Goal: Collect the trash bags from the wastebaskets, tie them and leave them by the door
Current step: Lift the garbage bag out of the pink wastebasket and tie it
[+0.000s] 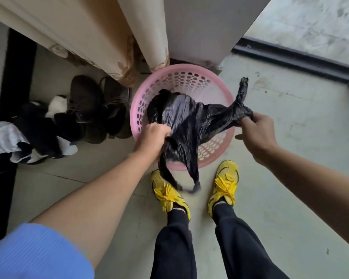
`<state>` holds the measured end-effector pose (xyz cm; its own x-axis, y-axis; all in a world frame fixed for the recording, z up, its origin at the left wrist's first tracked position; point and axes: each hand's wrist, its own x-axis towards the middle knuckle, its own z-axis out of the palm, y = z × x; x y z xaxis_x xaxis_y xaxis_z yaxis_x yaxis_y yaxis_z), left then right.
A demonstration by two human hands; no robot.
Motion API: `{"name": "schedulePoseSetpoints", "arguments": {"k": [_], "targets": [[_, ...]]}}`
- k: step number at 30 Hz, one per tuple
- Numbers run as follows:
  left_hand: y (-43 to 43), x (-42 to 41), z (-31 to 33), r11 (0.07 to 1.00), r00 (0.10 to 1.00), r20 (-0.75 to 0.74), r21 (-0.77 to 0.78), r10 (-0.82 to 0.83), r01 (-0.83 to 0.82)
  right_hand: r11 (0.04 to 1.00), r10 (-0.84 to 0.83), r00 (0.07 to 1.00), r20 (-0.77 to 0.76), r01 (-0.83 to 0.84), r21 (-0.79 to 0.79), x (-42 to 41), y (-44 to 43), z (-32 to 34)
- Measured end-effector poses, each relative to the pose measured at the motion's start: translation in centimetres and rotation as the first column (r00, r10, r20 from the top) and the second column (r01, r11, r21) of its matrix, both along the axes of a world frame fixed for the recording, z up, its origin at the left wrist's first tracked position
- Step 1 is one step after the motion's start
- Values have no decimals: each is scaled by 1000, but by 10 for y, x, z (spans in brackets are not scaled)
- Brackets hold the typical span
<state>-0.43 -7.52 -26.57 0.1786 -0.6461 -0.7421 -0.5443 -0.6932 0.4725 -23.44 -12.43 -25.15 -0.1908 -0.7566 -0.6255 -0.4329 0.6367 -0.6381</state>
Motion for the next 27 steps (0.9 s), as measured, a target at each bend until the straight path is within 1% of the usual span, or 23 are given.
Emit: {"name": "schedulePoseSetpoints", "arguments": {"k": [1, 2, 3, 4, 5, 6, 7, 8, 11, 13, 14, 15, 16, 17, 18, 19, 20, 21, 22, 23, 24, 25, 27], "targets": [[0, 1, 3, 968, 968, -37, 30, 250, -249, 994, -109, 990, 92, 107, 30, 3, -6, 5], [0, 3, 6, 905, 904, -44, 41, 424, -423, 976, -215, 964, 157, 207, 63, 5, -12, 10], [-3, 4, 10, 848, 848, -23, -11, 530, -530, 946, -323, 926, 197, 309, 97, 8, -19, 14], [-5, 5, 13, 799, 803, -47, -85, 594, -596, 908, -418, 882, 216, 399, 128, 11, -25, 18], [-8, 6, 16, 771, 782, -87, -136, 617, -622, 873, -487, 844, 225, 463, 156, 14, -31, 20], [-12, 6, 23, 739, 754, -134, -148, 643, -657, 851, -523, 820, 232, 492, 182, 16, -36, 21], [-14, 6, 26, 713, 726, -176, -140, 664, -687, 851, -523, 819, 235, 484, 205, 18, -40, 22], [-14, 6, 31, 698, 707, -215, -130, 673, -704, 869, -489, 837, 245, 443, 221, 20, -42, 22], [-11, 6, 38, 663, 654, -285, -80, 700, -744, 944, -292, 919, 263, 234, 232, 24, -37, 18], [-9, 7, 41, 575, 554, -286, -14, 782, -818, 956, -243, 936, 256, 186, 228, 22, -29, 14], [-7, 8, 42, 521, 493, -278, 33, 824, -853, 950, -270, 931, 245, 215, 226, 20, -26, 14], [-5, 11, 43, 462, 423, -283, 88, 861, -882, 926, -348, 911, 222, 298, 230, 16, -24, 13], [-4, 13, 45, 404, 347, -302, 150, 888, -903, 866, -481, 854, 197, 428, 260, 12, -22, 12], [-2, 15, 46, 369, 292, -328, 205, 899, -906, 773, -620, 763, 182, 554, 309, 7, -18, 9], [-1, 17, 48, 348, 249, -357, 247, 900, -904, 705, -697, 697, 171, 621, 344, 3, -11, 7], [0, 18, 51, 325, 209, -382, 272, 900, -906, 716, -682, 714, 157, 608, 343, 3, -1, 4], [2, 17, 54, 304, 171, -405, 292, 898, -907, 811, -560, 815, 146, 505, 294, 3, 9, 2], [3, 16, 58, 296, 147, -421, 314, 895, -902, 938, -313, 941, 129, 284, 200, 5, 16, 0], [5, 15, 62, 300, 134, -438, 336, 889, -893, 994, -8, 993, 121, -6, 109, 10, 23, 1], [7, 14, 66, 322, 130, -468, 358, 874, -877, 971, 224, 967, 122, -232, 59, 17, 28, 0], [8, 13, 69, 364, 130, -516, 383, 847, -849, 934, 347, 929, 127, -354, 39, 23, 26, 0], [10, 13, 73, 433, 150, -574, 396, 805, -809, 922, 381, 916, 124, -386, 20, 28, 21, 0], [14, 14, 80, 578, 242, -669, 339, 703, -742, 942, 336, 938, 86, -335, -30, 39, 5, 0]]}}
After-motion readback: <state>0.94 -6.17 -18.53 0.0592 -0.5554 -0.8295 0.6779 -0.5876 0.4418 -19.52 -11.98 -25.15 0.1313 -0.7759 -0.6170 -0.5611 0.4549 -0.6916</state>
